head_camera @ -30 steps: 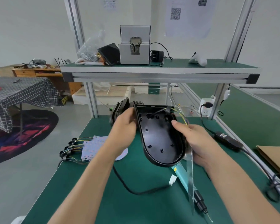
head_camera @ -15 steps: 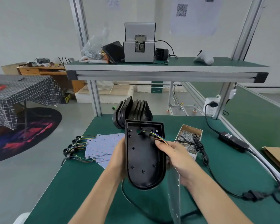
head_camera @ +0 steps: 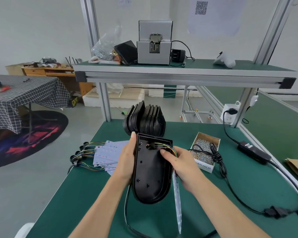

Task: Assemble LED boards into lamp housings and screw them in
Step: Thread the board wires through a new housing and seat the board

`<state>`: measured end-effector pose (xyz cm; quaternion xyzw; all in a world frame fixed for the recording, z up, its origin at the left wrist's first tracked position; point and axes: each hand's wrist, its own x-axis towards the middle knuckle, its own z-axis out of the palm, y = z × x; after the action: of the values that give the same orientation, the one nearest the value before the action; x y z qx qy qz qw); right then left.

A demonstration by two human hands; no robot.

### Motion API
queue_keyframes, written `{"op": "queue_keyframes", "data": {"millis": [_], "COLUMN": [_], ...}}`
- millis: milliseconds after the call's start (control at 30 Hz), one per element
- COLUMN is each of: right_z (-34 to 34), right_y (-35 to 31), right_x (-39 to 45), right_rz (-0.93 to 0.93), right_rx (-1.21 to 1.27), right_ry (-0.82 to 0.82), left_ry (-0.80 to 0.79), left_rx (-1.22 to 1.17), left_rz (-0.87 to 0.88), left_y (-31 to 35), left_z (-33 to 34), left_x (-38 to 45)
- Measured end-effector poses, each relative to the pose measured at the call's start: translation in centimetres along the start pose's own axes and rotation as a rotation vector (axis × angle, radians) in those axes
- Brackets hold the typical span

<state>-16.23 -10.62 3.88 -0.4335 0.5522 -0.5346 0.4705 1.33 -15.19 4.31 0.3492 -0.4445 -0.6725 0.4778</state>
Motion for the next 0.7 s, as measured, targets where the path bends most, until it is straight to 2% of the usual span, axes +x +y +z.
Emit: {"op": "queue_keyframes", "data": {"millis": [167,300,400,533,700], "right_z": [0.2,0.9,2.5,3.6,4.7], "right_y": [0.5,-0.2,-1.5,-2.3,-2.5], "right_x": [-0.5,-1.7,-2.0,-1.4,-1.2], "right_rz": [-0.149,-0.565,-0.672,-0.56,-0.567], "right_rx": [-0.402,-0.724,-0.943,-0.961,-0.755], "right_ry": [0.076,0.211,0.285,0.307,0.264], "left_ry": [0.098,0.129,0.145,0.12,0.2], "left_rx": [-0.076,0.015,0.07,0.095,0.233], "left_rz": [-0.057,-0.058,-0.014,0.019,0.092], "left_y": [-0.3,-0.4,0.1,0.6,0.7], "left_z": [-0.5,-0.4,0.2,0.5,0.8], "left_x": [-0.1,-0.3,-0.5,-0.6,-1.0]}}
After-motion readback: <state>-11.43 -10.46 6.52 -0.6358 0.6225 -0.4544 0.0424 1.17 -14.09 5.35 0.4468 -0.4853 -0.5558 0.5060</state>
